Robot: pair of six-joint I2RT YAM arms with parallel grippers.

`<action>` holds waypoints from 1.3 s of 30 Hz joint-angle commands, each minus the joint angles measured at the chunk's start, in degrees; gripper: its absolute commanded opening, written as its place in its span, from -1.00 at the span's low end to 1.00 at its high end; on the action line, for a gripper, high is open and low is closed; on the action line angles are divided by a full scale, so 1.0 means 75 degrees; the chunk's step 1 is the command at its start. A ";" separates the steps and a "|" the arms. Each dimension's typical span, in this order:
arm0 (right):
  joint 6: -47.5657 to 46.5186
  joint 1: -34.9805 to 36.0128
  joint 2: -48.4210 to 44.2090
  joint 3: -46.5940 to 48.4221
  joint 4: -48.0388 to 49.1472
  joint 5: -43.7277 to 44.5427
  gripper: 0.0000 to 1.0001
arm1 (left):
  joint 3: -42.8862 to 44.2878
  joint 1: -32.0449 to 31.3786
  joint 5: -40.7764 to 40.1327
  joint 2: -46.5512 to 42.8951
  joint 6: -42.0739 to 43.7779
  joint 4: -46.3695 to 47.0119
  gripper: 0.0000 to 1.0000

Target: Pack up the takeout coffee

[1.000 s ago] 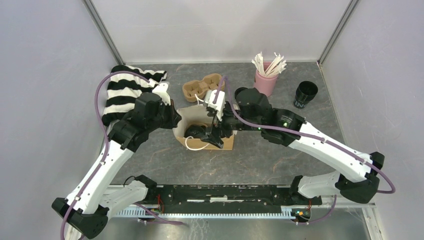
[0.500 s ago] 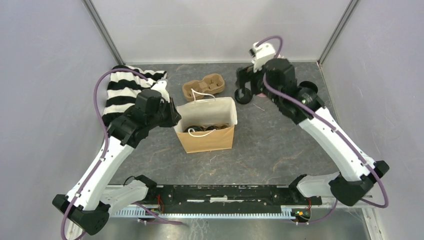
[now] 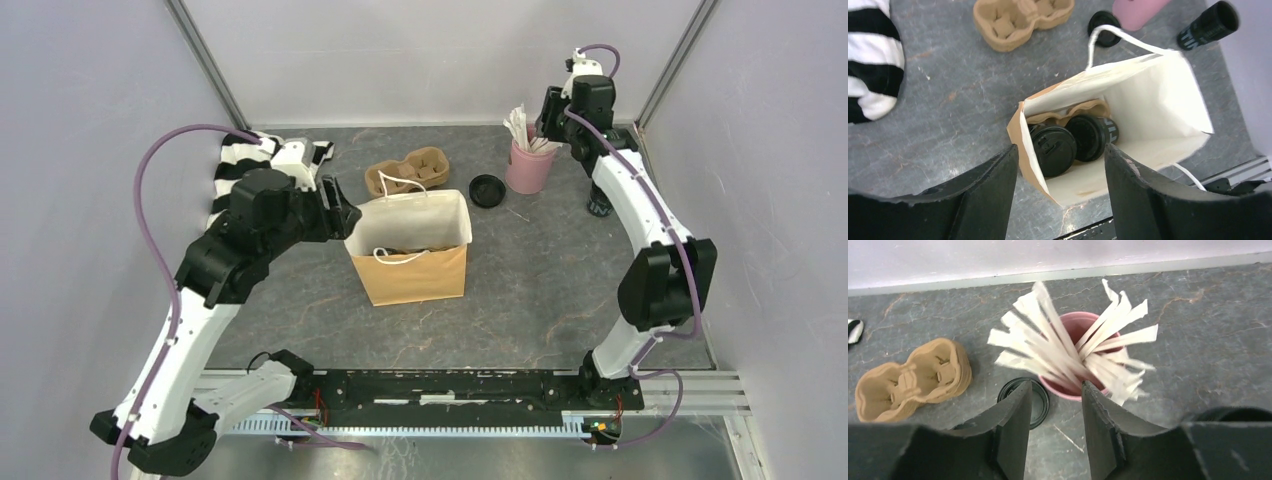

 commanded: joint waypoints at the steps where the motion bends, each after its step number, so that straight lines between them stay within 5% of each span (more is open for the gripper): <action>1: 0.0018 -0.0400 0.0503 0.0163 0.1456 -0.1553 -0.13 | 0.0781 -0.0009 0.0210 -0.0351 0.0533 -0.0132 0.42; 6: -0.0286 -0.0525 0.0835 0.0292 0.1918 -0.2043 -0.20 | 0.0994 -0.0010 0.0269 -0.0579 0.0451 -0.0209 0.43; 12: -0.0345 -0.0588 0.1082 0.0453 0.2028 -0.2229 -0.01 | 0.0974 -0.0003 0.0201 -0.0706 0.0256 -0.0180 0.44; 24: -0.0261 -0.0678 0.1842 0.1015 0.1888 -0.2842 -0.17 | 0.0954 -0.0008 0.0129 -0.0652 0.0142 -0.0083 0.43; 33: -0.0442 -0.0693 0.1537 0.0959 0.1608 -0.2459 -0.48 | 0.0831 -0.0011 0.0068 -0.0782 -0.0026 -0.0094 0.43; 39: -0.0627 -0.0773 0.1142 0.1267 0.1471 -0.2228 -1.00 | 0.0719 -0.0010 0.0115 -0.0781 -0.0068 -0.0053 0.43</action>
